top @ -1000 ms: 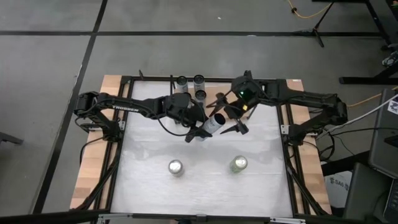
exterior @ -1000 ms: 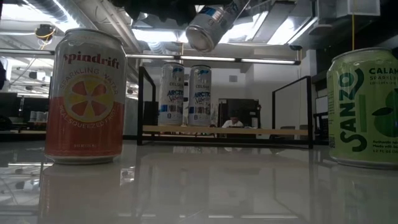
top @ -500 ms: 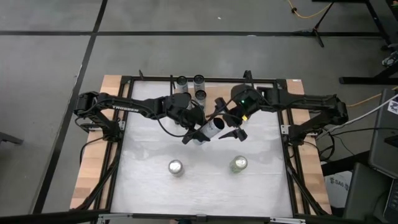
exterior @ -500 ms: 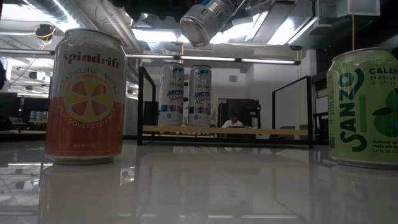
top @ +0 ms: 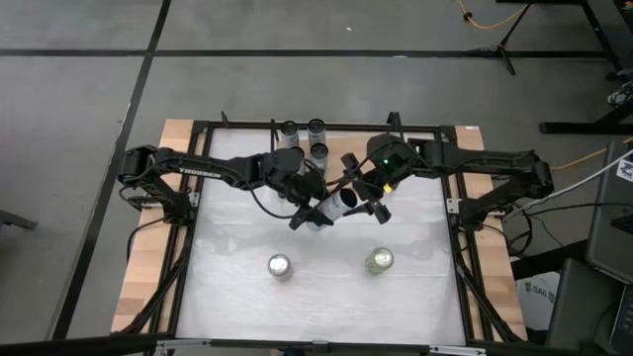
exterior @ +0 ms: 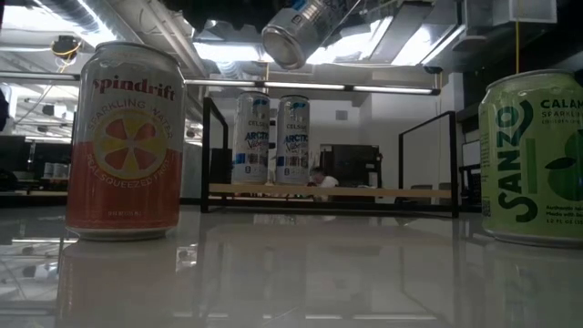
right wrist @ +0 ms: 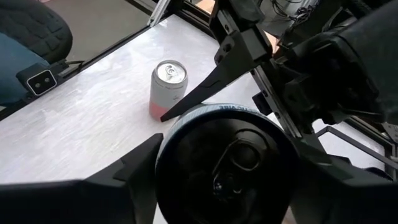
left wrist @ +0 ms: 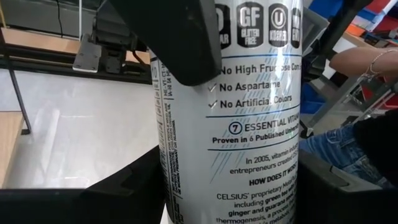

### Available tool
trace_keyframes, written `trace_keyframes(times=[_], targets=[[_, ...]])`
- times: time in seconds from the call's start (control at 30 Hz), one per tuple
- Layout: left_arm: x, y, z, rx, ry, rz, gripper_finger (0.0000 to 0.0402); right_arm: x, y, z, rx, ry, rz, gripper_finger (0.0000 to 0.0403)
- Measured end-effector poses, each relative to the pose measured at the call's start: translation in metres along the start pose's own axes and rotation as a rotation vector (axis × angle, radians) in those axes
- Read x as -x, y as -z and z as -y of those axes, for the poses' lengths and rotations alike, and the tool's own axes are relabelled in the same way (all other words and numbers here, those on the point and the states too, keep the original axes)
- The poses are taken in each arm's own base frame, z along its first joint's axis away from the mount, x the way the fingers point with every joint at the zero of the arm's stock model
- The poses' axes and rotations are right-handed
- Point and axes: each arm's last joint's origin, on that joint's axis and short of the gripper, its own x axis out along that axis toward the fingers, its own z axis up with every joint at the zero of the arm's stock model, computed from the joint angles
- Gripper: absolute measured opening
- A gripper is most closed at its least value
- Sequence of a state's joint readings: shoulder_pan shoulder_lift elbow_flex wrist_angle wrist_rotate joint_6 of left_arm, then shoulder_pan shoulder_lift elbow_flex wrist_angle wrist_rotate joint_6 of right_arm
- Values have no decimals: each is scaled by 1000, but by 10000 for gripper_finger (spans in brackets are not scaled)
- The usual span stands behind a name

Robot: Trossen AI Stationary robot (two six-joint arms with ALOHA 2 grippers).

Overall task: Place canned beverage on shelf
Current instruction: Put the white-blue soda can on the shelf

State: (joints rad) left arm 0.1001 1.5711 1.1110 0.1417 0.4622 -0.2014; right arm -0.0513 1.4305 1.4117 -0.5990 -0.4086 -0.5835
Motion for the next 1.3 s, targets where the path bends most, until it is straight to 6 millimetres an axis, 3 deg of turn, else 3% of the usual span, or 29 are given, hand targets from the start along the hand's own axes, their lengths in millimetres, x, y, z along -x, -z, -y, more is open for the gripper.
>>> trace_keyframes(times=[0.13,0.4,0.8,1.1,1.3], targets=[[0,1,0,0,-11,-3,251,-3,1,1,-3,-2,-8,242],[1,-3,-1,-12,-40,31,287,-5,4,1,-17,-11,-27,253],[1,-2,-2,-2,-41,13,291,-5,9,-3,-44,-52,-76,248],[10,11,-17,87,-103,-120,292,7,12,-8,-125,-49,-239,250],[14,22,-20,146,-132,-231,292,13,15,-5,-141,57,-358,250]])
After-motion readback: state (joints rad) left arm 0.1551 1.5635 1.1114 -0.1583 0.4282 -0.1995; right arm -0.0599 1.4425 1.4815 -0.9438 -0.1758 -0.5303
